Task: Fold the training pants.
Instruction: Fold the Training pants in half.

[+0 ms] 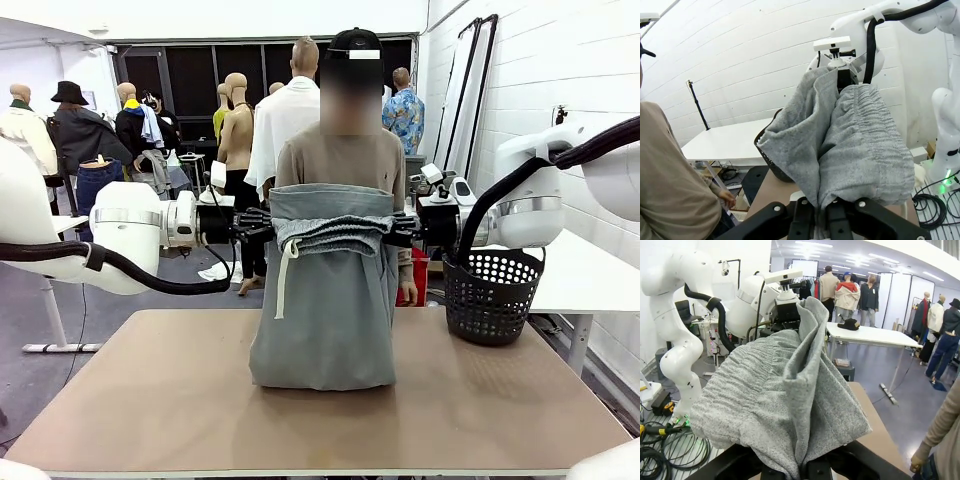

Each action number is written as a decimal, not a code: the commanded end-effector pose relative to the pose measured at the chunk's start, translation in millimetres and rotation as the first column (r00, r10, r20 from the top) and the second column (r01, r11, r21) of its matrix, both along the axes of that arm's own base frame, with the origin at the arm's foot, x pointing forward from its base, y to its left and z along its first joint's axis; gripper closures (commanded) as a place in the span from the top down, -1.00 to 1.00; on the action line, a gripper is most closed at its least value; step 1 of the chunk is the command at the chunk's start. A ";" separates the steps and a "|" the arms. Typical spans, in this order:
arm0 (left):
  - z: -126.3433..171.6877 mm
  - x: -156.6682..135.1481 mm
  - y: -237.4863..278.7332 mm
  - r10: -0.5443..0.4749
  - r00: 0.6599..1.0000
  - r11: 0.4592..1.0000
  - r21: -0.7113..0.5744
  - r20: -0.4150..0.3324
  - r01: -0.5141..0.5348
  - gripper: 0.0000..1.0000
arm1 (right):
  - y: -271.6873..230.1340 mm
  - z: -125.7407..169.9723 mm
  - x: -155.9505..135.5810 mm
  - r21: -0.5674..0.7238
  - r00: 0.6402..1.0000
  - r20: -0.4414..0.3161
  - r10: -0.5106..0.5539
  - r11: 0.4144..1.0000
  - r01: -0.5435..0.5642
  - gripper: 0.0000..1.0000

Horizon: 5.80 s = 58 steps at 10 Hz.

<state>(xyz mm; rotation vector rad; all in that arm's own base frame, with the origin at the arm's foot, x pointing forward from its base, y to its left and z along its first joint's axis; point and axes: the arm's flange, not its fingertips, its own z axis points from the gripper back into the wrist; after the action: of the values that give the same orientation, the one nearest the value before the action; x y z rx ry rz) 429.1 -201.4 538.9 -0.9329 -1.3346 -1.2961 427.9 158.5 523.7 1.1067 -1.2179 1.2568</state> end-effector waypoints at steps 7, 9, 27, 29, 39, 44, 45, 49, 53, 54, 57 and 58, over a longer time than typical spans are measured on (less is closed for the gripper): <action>31.2 71.7 11.3 0.068 0.996 0.998 -0.018 0.054 -0.067 -1.00 | 21.9 29.7 74.1 -0.049 0.998 0.069 0.006 0.999 -0.003 -1.00; 37.1 80.4 15.8 0.070 0.996 0.997 -0.028 0.054 -0.068 -1.00 | 28.6 31.4 85.2 -0.065 0.998 0.064 0.000 0.998 0.004 -1.00; 56.2 173.6 -8.0 0.197 0.969 0.980 0.013 0.151 -0.201 -1.00 | 23.9 78.0 190.9 -0.039 0.984 0.162 0.080 0.996 -0.075 -1.00; 70.0 192.4 -6.7 0.228 0.959 0.973 0.004 0.166 -0.232 -1.00 | 25.3 93.5 211.0 -0.022 0.980 0.189 0.067 0.998 -0.064 -1.00; 19.3 150.8 6.1 0.244 0.967 0.970 -0.004 0.070 -0.244 -1.00 | 23.1 35.4 213.2 -0.055 0.950 0.164 0.267 0.964 -0.261 -1.00; -7.3 112.9 12.0 0.183 0.980 0.983 0.031 -0.078 -0.181 -1.00 | 35.9 -2.0 162.4 -0.021 0.994 -0.008 0.108 0.994 -0.108 -1.00; -13.6 107.6 12.2 0.178 0.976 0.984 0.035 -0.125 -0.175 -1.00 | 38.3 -10.5 150.6 -0.014 0.995 -0.042 0.093 0.996 -0.094 -1.00; -53.7 84.3 17.6 0.175 0.949 0.984 0.006 -0.263 -0.180 -1.00 | 35.3 -53.5 116.2 -0.053 0.985 -0.171 0.031 0.998 -0.041 -1.00; -76.1 74.1 28.4 0.169 0.935 0.981 -0.032 -0.312 -0.189 -1.00 | 31.8 -74.2 102.0 -0.046 0.972 -0.235 0.017 0.999 -0.028 -1.00; -66.2 81.9 32.1 0.155 0.952 0.986 -0.013 -0.264 -0.164 -1.00 | 28.7 -82.5 107.0 -0.068 0.976 -0.212 0.052 0.995 -0.068 -1.00; -83.5 72.3 20.9 0.180 0.933 0.983 0.015 -0.312 -0.184 -1.00 | 28.7 -82.5 107.0 -0.068 0.976 -0.212 0.052 0.995 -0.068 -1.00; -83.5 72.3 20.9 0.180 0.933 0.983 0.015 -0.312 -0.184 -1.00 | 28.7 -82.5 107.0 -0.068 0.976 -0.212 0.052 0.995 -0.068 -1.00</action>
<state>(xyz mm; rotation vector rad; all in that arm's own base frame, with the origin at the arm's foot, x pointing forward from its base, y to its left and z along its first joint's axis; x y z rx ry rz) 502.1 -179.9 454.8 -0.9615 -1.1507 -0.9620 533.8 186.6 440.3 1.1974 -0.9727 1.1833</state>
